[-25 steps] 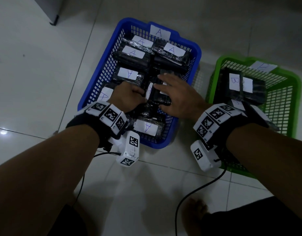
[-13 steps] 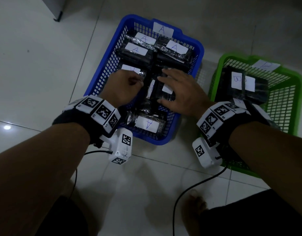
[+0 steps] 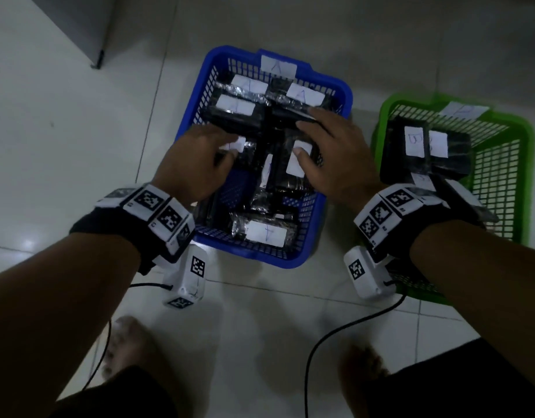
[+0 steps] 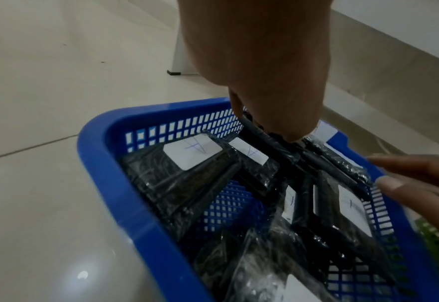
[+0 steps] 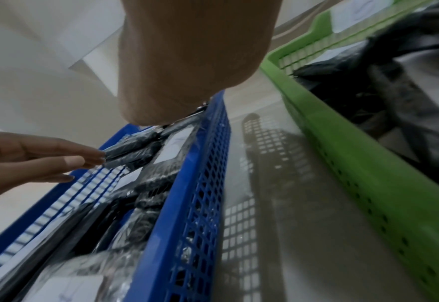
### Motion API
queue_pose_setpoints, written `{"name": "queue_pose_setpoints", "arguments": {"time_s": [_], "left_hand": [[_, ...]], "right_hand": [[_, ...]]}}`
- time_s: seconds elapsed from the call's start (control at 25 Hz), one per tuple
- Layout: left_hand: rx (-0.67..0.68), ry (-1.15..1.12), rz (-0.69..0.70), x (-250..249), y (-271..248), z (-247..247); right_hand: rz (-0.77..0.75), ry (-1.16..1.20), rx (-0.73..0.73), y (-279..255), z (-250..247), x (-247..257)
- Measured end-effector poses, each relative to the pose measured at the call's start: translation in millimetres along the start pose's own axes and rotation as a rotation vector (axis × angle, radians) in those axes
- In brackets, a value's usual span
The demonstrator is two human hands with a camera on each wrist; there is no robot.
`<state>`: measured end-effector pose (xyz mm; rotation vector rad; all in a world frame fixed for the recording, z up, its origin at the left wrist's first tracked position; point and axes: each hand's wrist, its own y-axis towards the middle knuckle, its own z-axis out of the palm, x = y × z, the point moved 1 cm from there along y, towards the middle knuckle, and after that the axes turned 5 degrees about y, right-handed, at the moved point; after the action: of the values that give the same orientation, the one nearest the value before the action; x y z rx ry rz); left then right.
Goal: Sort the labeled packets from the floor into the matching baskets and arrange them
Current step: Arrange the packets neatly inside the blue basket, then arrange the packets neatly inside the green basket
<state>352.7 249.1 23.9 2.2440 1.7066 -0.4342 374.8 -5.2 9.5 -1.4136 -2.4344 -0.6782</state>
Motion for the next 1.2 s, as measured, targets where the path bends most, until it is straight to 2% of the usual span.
{"name": "queue_pose_setpoints", "arguments": {"time_s": [0.16, 0.24, 0.36, 0.48, 0.56, 0.64, 0.72, 0.88, 1.0, 1.2], "left_hand": [[0.005, 0.036, 0.094, -11, 48, 8], [-0.038, 0.074, 0.146, -33, 79, 11], [-0.145, 0.092, 0.23, -76, 119, 22], [-0.141, 0.004, 0.22, -112, 128, 44], [-0.076, -0.039, 0.219, -119, 121, 49], [-0.019, -0.02, 0.286, -106, 115, 46], [-0.011, 0.044, 0.343, -70, 115, 32], [-0.001, 0.156, 0.273, 7, 117, 6], [0.075, 0.212, 0.281, 33, 109, -2], [0.059, 0.144, 0.352, 49, 98, -9]], "right_hand": [[0.17, -0.053, -0.065, -2, -4, -11], [0.218, -0.095, -0.137, -4, -12, -17], [0.371, -0.138, -0.187, -8, -36, -31], [0.469, -0.271, -0.247, -30, -68, -38], [0.477, -0.28, -0.253, -36, -74, -34], [0.473, -0.268, -0.211, -33, -66, -23], [0.469, -0.214, -0.182, -13, -46, -7], [0.41, -0.057, -0.189, 38, 4, 27], [0.384, 0.001, -0.151, 59, 30, 41], [0.387, 0.092, -0.01, 70, 55, 58]]}}
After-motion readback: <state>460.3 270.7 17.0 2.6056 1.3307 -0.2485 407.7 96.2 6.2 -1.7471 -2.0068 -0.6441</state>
